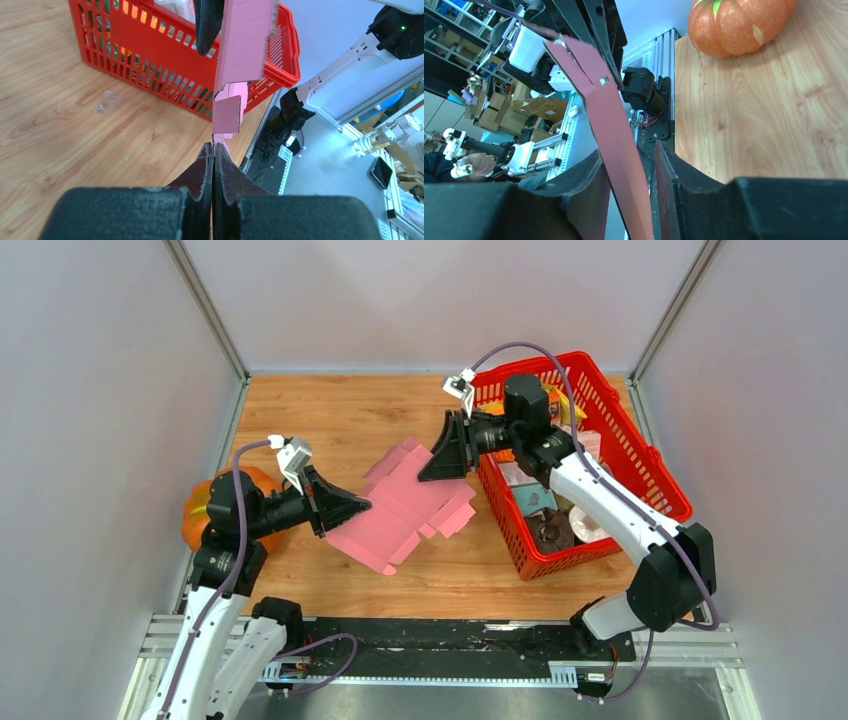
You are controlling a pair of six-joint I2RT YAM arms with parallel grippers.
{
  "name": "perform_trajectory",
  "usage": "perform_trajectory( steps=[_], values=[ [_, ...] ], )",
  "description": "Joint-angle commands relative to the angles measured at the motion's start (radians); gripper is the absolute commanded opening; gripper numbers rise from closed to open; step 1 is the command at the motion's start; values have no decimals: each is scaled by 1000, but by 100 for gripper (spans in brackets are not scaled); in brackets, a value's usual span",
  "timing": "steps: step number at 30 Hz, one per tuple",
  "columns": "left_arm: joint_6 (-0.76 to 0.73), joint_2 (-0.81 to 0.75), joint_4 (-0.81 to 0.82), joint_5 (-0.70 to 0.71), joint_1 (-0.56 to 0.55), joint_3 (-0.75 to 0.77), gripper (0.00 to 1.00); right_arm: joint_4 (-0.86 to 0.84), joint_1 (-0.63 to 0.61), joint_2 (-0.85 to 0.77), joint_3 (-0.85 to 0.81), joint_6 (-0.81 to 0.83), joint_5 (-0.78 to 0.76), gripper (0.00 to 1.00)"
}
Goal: Fold the paper box
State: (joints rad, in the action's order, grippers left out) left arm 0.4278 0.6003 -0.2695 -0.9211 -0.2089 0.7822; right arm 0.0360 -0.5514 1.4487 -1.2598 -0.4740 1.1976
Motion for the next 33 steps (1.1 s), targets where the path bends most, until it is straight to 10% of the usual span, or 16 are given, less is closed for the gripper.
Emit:
perform_trajectory(
  steps=[1, 5, 9, 17, 23, 33],
  values=[
    [-20, 12, 27, -55, 2, -6, 0, -70, -10, 29, -93, -31, 10, 35],
    [-1, 18, 36, -61, 5, -3, 4, -70, -12, 33, -95, -40, 14, 0],
    [66, 4, 59, -29, 11, 61, 59, -41, -13, 12, -43, -8, -1, 0],
    [65, 159, -57, 103, 11, 391, 68, 81, -61, -10, -30, 89, -26, 0],
    [-9, 288, -40, 42, -56, 472, 62, 77, -79, -11, -35, 86, -17, 0],
    [26, 458, -120, 88, -73, 574, 5, 103, -97, -27, -50, 106, -23, 0]
  ],
)
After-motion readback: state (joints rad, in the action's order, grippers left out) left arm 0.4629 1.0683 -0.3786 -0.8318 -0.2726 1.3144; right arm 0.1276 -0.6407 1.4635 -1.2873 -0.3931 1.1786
